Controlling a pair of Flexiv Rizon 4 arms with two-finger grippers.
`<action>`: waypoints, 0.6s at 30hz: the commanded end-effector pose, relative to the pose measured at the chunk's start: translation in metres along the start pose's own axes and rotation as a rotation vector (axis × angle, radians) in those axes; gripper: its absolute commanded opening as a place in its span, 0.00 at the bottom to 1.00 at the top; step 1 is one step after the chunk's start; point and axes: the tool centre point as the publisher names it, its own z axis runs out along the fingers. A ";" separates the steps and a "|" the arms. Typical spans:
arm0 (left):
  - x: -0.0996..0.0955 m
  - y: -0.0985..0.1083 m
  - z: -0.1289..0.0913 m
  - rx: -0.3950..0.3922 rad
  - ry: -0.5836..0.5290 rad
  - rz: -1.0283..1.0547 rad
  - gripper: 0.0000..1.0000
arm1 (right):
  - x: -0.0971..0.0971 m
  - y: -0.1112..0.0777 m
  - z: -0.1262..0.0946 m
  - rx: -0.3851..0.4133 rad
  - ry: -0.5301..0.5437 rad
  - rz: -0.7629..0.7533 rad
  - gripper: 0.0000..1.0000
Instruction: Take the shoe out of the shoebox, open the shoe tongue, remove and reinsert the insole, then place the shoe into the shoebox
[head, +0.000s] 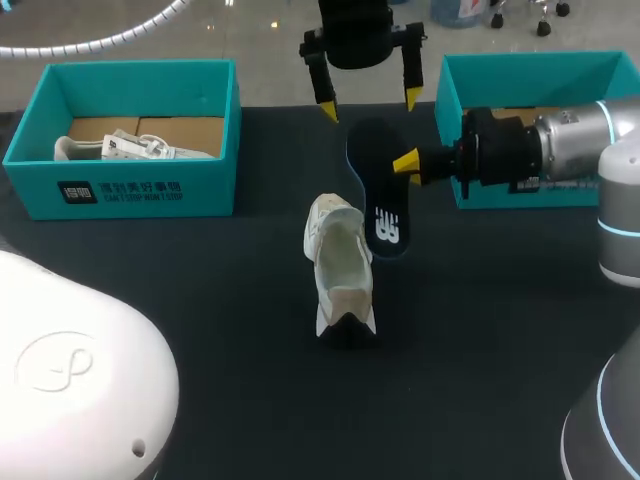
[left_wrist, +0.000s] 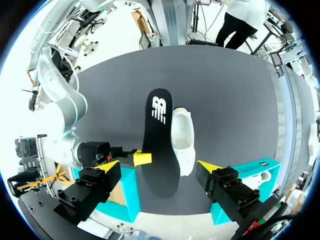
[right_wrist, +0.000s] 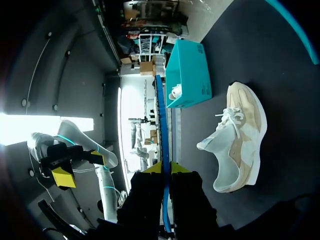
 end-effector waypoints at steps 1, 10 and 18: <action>-0.006 0.004 0.001 0.005 0.090 0.005 1.00 | 0.001 -0.001 0.000 -0.004 -0.003 -0.001 0.00; -0.009 0.006 -0.002 -0.008 0.083 0.017 1.00 | 0.001 0.001 0.002 0.000 -0.004 -0.003 0.00; -0.009 0.007 -0.002 -0.012 0.086 0.017 1.00 | 0.003 0.002 0.001 0.001 -0.010 -0.006 0.00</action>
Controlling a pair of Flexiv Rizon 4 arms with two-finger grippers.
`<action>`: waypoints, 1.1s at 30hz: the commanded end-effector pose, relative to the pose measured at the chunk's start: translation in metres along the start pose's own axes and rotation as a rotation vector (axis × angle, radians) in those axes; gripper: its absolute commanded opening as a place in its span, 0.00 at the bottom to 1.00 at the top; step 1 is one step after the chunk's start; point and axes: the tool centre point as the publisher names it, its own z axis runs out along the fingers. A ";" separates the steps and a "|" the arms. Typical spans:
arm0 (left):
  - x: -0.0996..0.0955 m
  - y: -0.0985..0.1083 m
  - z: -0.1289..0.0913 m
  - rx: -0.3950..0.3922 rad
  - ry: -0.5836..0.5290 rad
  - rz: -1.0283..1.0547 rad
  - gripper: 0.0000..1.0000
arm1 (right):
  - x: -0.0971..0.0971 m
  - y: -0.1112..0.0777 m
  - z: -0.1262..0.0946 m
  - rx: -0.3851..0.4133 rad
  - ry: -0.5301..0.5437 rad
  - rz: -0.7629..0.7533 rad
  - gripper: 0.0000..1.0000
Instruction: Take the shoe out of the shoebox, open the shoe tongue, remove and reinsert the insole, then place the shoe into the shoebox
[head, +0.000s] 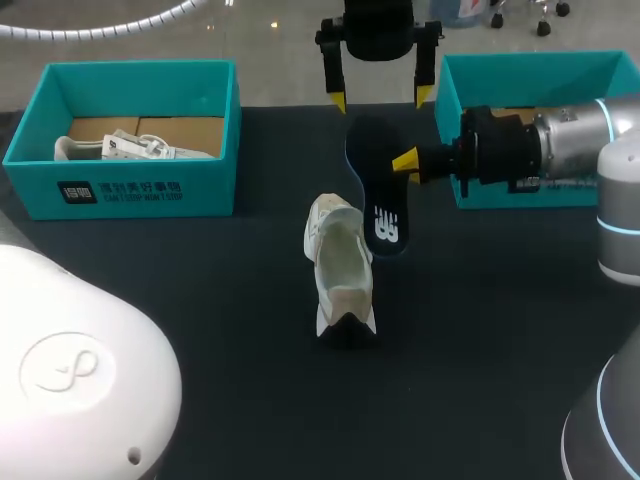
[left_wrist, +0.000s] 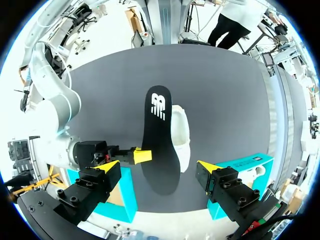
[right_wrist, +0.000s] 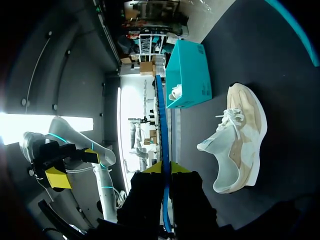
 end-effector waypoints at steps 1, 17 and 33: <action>0.001 0.000 0.000 -0.002 0.002 0.000 1.00 | 0.002 0.000 0.000 0.001 -0.004 -0.001 0.00; 0.007 -0.005 0.003 -0.001 -0.079 0.007 1.00 | 0.001 0.000 0.002 0.007 -0.005 0.001 0.00; 0.036 -0.024 0.012 -0.070 -0.575 0.127 1.00 | -0.001 -0.002 0.000 -0.002 -0.010 0.016 0.00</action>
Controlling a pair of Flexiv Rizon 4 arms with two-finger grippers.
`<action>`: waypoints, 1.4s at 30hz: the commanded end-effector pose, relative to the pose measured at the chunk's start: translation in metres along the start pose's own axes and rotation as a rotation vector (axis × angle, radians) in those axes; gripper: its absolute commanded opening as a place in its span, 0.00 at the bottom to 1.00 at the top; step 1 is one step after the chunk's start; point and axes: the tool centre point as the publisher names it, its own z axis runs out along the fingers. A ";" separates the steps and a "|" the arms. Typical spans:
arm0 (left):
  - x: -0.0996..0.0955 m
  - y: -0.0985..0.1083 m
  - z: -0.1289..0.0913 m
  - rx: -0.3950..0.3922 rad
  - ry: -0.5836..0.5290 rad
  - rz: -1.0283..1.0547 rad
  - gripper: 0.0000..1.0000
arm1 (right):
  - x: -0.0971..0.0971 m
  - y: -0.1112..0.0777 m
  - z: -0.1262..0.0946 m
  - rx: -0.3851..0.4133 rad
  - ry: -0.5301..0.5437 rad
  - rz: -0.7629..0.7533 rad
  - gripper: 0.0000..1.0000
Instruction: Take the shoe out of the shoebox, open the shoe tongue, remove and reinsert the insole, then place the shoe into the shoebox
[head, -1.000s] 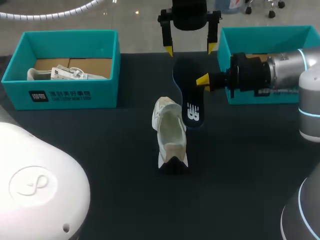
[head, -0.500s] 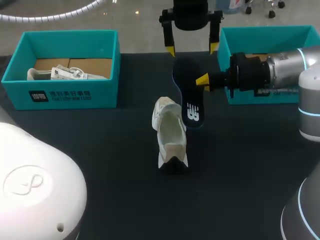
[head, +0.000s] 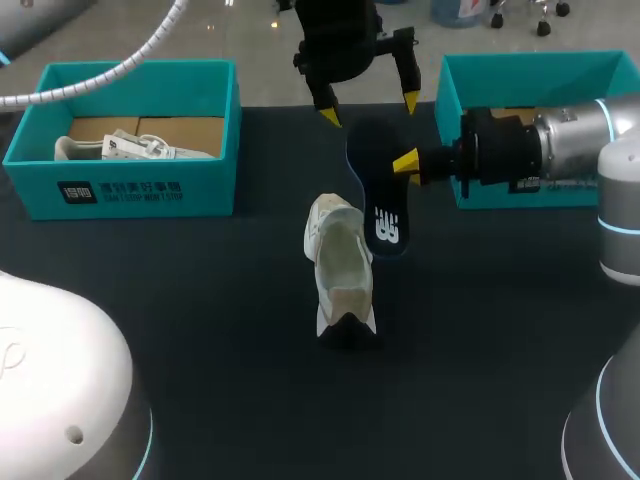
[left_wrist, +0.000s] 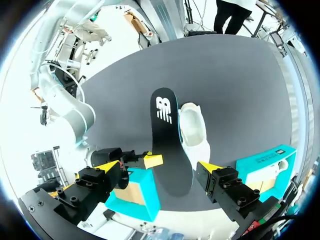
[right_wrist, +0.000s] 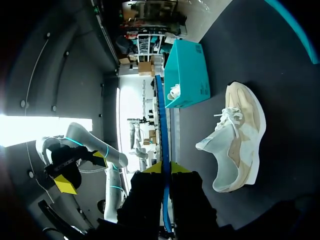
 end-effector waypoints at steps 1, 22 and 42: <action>0.028 -0.012 0.000 -0.054 -0.326 0.014 1.00 | 0.001 -0.001 0.000 -0.003 -0.004 0.002 0.00; 0.040 -0.019 -0.002 -0.053 -0.456 0.002 1.00 | -0.003 0.004 0.005 0.008 -0.005 0.020 0.00; 0.068 -0.013 0.018 -0.199 -0.874 -0.071 1.00 | 0.017 0.006 -0.002 0.002 0.027 0.010 0.00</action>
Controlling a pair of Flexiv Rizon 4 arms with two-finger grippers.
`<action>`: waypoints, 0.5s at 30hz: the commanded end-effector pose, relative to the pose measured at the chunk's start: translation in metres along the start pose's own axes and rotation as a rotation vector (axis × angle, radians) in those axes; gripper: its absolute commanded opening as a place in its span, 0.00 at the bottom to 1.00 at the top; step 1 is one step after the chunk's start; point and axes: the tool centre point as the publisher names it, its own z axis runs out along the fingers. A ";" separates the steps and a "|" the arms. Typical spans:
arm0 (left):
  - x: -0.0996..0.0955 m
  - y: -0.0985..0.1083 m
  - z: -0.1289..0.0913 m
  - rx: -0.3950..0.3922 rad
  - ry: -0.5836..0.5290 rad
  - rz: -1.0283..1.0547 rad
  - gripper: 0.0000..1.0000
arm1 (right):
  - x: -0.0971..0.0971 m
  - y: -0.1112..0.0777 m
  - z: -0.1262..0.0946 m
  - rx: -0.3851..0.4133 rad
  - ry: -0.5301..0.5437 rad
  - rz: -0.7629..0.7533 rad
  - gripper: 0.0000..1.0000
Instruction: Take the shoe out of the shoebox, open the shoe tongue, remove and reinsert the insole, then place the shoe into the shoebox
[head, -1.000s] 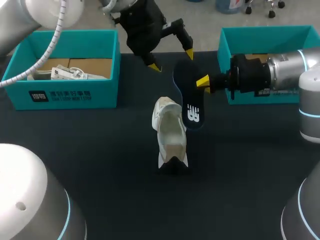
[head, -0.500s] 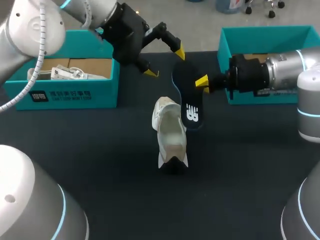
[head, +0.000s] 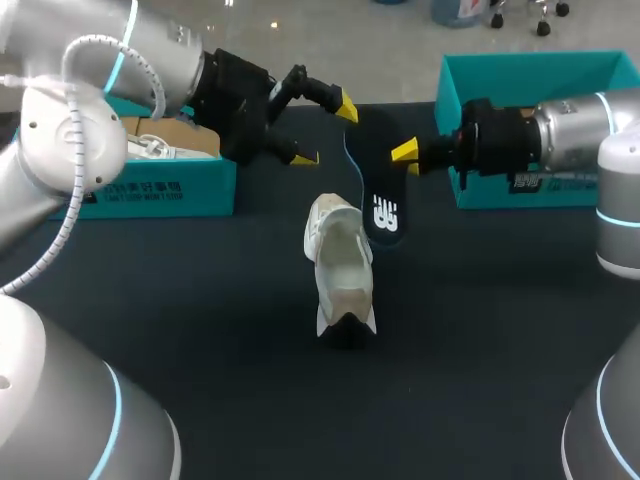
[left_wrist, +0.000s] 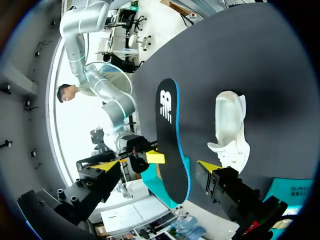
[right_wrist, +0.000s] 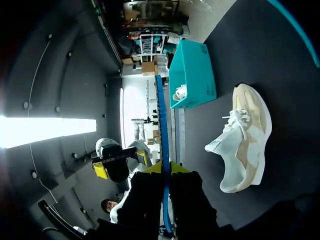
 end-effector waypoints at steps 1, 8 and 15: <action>0.011 -0.006 -0.005 -0.012 -0.225 -0.001 1.00 | 0.001 0.000 -0.001 -0.001 -0.006 0.004 0.00; 0.015 -0.009 -0.003 0.023 -0.164 -0.036 1.00 | 0.002 0.003 -0.003 0.000 -0.004 0.003 0.00; 0.015 -0.009 -0.003 0.023 -0.164 -0.036 1.00 | 0.004 0.004 -0.005 -0.001 -0.001 0.001 0.00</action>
